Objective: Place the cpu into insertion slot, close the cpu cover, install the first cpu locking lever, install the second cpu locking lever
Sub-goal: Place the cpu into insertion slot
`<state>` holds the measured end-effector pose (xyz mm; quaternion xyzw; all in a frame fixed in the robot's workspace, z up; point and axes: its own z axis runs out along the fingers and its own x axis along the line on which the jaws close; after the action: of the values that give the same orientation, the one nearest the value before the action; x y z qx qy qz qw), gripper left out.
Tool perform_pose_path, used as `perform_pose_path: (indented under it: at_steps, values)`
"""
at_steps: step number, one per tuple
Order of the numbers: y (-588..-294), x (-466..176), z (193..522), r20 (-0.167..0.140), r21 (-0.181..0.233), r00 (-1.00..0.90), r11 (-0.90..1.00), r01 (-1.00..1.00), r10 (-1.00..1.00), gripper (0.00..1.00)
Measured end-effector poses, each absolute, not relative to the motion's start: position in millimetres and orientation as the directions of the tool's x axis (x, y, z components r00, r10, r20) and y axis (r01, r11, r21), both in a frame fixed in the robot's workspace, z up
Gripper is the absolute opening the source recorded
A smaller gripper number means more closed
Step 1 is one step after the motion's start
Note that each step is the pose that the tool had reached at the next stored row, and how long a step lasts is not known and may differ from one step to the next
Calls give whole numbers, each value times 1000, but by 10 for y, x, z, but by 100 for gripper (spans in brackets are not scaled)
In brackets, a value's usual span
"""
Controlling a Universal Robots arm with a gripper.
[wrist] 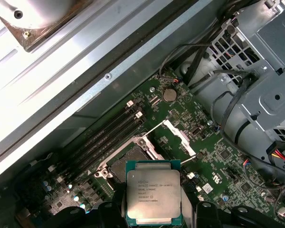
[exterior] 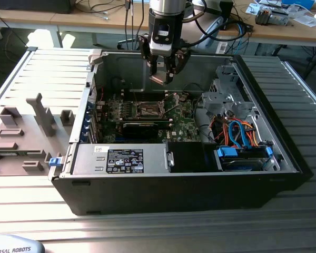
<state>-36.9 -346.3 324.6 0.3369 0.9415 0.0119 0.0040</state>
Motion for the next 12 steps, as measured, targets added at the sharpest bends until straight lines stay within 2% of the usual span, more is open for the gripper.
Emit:
perform_pose_path:
  at_steps: [12]
  values:
    - [-3464, -369, 3244, 0, 25, -766, 766, 642, 643, 54]
